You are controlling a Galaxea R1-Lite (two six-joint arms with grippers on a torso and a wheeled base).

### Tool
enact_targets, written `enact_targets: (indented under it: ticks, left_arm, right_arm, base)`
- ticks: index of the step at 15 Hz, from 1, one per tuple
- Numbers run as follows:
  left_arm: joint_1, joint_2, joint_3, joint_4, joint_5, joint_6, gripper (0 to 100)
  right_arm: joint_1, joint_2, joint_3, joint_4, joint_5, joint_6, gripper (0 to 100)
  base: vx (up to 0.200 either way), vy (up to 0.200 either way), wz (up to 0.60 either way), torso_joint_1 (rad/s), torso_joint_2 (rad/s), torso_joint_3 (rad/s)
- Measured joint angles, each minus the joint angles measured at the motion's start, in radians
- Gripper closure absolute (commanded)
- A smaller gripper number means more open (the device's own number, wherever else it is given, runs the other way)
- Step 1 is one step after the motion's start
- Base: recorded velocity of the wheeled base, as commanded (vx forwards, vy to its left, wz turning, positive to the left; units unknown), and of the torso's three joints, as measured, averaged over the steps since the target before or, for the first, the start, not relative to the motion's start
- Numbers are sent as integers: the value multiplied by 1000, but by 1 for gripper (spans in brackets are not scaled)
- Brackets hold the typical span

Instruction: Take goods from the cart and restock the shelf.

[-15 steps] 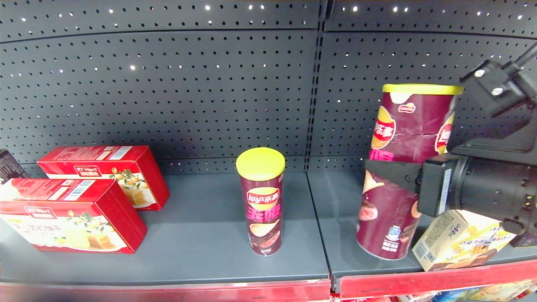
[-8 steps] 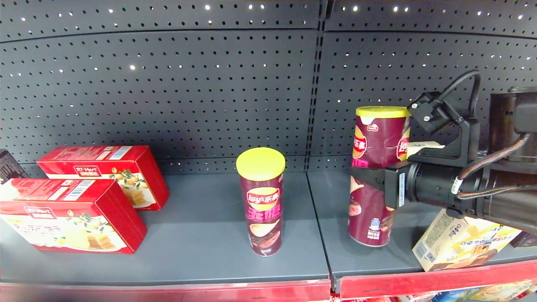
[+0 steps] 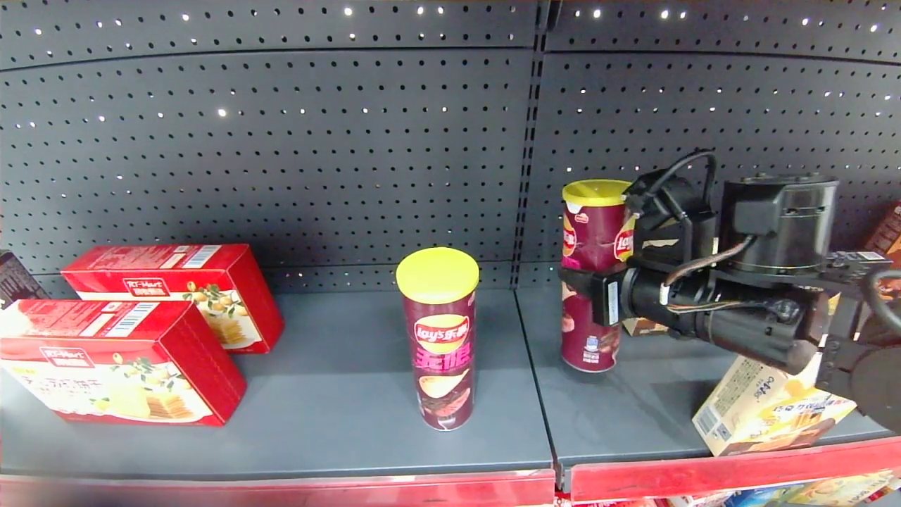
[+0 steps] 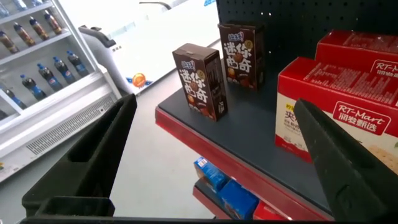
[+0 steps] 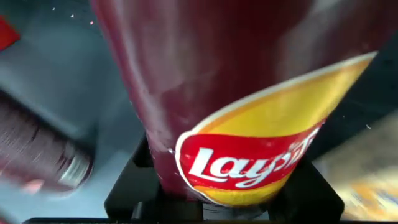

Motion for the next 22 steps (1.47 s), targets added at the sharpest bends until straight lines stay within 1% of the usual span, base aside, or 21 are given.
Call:
enact_targets:
  ticks: [3,11,14,22]
  left_arm:
    - [2,-9,19,1,3,0,0]
    - [10,-25,31,0,9,-1,0]
    - [22,-34,33,1,8,-1,0]
    - [23,-39,34,2,6,0,0]
  right_arm:
    - [22,101,-64,-40,-17,0,100]
    - [40,311,-317,-52,-41,9,100]
    - [63,381,-396,-104,-62,12,100]
    - [107,456,-442,-106,-65,37,100]
  base:
    - [0,0,0,0,0,0]
    - [0,0,0,0,0,0]
    - [0,0,0,0,0,0]
    - [0,0,0,0,0,0]
